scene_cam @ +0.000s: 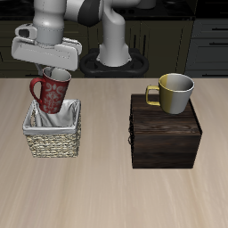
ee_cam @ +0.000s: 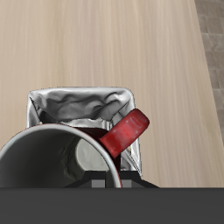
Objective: Place the red mug in the basket
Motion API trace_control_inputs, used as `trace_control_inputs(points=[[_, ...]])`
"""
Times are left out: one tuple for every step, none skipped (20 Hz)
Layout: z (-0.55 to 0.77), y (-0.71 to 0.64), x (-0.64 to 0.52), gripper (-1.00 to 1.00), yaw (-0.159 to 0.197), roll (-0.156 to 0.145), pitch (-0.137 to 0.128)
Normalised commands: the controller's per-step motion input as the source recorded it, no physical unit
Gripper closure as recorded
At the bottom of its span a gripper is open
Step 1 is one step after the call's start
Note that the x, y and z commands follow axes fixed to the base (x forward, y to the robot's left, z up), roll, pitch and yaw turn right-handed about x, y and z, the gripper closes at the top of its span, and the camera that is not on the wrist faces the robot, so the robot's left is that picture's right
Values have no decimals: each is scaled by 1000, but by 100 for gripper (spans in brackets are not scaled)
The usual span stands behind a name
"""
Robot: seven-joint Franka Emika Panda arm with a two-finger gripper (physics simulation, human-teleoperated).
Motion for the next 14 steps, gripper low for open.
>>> trace_control_inputs(points=[[-303, 66, 72, 100, -6, 7, 31], [-317, -17, 63, 100, -19, 4, 24], [-385, -76, 129, 100, -9, -17, 57], [-393, -73, 141, 100, -36, 11, 89], [-323, -34, 95, 100, 15, -12, 38], [-218, -20, 27, 100, -21, -8, 44], [-230, -17, 16, 100, -15, 7, 14], [-235, -118, 57, 100, -36, -37, 28], [-314, -192, 116, 100, -106, -61, 67], [-315, -144, 125, 100, -112, -16, 101], [-368, -115, 77, -100, 60, -67, 76], [-325, -9, 273, -100, -56, -21, 185], [-185, 114, 85, -100, -39, 86, 42], [-133, -19, 66, -100, -16, 37, 18]])
